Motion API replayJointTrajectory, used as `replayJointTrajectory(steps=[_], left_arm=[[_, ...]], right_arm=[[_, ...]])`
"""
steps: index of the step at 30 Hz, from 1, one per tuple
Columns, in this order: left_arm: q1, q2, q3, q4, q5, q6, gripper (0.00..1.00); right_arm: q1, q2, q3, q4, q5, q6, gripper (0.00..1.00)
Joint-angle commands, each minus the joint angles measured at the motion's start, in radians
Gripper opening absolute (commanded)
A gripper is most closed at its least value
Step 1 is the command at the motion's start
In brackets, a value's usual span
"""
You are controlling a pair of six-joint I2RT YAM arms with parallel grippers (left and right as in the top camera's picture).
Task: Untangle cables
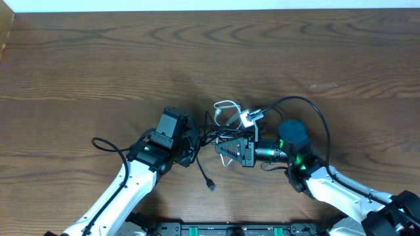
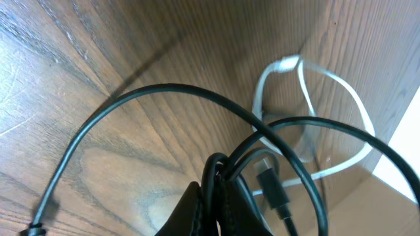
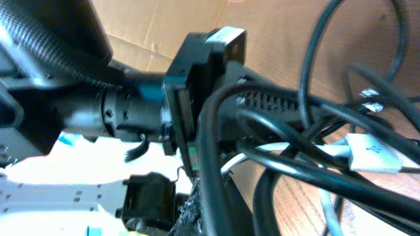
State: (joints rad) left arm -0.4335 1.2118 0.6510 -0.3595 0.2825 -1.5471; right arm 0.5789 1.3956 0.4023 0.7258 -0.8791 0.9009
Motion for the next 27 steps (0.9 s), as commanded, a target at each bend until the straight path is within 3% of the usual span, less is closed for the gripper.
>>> replayJointTrajectory(steps=[1,3,6,12,16,27], left_arm=[[0.000,-0.003,0.007,-0.002,-0.006,0.009,0.09],[0.000,-0.003,0.007,-0.005,-0.006,0.009,0.09],[0.000,-0.003,0.007,-0.006,-0.006,0.009,0.09],[0.000,-0.003,0.007,-0.006,-0.006,0.009,0.09],[0.000,-0.003,0.007,-0.006,-0.006,0.009,0.09],[0.000,-0.003,0.007,-0.039,-0.007,0.009,0.09]], right_arm=[[0.002,-0.002,0.007,-0.085,0.011,-0.037,0.01],[0.000,-0.002,0.007,-0.175,0.090,-0.043,0.01],[0.000,-0.003,0.007,-0.164,0.034,-0.181,0.01],[-0.016,-0.003,0.007,0.239,-0.354,-0.203,0.01],[-0.045,-0.003,0.007,0.417,-0.423,-0.161,0.01],[-0.223,-0.002,0.007,0.257,-0.191,0.021,0.01]])
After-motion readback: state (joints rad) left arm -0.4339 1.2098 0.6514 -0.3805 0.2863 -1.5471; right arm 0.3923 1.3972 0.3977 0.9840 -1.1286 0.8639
